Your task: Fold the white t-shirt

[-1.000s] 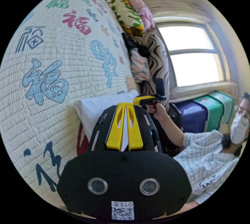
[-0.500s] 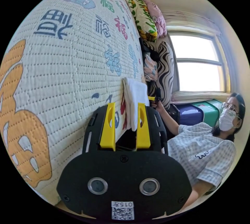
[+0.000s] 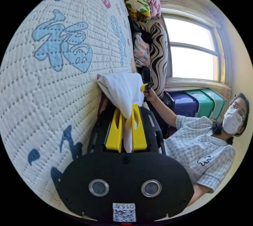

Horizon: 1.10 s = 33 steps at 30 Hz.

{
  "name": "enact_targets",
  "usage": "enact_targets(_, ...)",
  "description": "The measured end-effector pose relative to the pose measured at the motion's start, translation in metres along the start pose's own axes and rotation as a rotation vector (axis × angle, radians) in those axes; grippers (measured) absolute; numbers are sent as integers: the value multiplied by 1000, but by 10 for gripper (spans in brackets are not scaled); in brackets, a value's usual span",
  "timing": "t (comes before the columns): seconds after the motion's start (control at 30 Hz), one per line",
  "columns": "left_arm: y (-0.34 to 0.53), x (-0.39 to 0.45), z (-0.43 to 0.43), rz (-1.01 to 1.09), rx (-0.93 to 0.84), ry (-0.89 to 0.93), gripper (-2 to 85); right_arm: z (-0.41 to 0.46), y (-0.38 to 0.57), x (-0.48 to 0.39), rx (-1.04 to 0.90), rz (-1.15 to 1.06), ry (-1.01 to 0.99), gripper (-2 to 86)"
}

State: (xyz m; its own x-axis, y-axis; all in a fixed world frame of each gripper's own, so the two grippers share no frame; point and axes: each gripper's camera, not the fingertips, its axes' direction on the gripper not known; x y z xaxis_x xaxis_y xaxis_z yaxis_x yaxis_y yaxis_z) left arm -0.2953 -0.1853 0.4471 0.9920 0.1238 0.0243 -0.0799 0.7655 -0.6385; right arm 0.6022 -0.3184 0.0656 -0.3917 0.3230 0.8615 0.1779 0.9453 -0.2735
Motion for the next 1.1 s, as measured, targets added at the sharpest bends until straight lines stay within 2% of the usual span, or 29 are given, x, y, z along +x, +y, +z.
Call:
enact_targets(0.1,21,20,-17,32,50,8,51,16,-7,-21,-27,-38,54,45)
enact_targets(0.27,95,62,-84,72,295,27,48,65,-52,-77,-133,-161,96,43)
enact_targets(0.47,211,79,-197,61,552,-11,47,199,-145,-154,-345,-301,135,39)
enact_targets(0.6,269,85,-290,13,571,-113,48,327,-191,-188,-413,-365,119,35)
enact_targets(0.77,322,105,-445,-128,594,-280,45,471,-227,-199,-354,-366,-25,33)
enact_targets(0.87,322,111,-497,-231,553,-431,44,543,-252,-196,-289,-312,-95,32)
enact_targets(0.97,311,97,-518,-334,516,-568,47,597,-274,-192,-241,-279,-54,34)
enact_targets(1.1,302,69,-509,-455,477,-756,61,638,-295,-178,-269,-196,146,51)
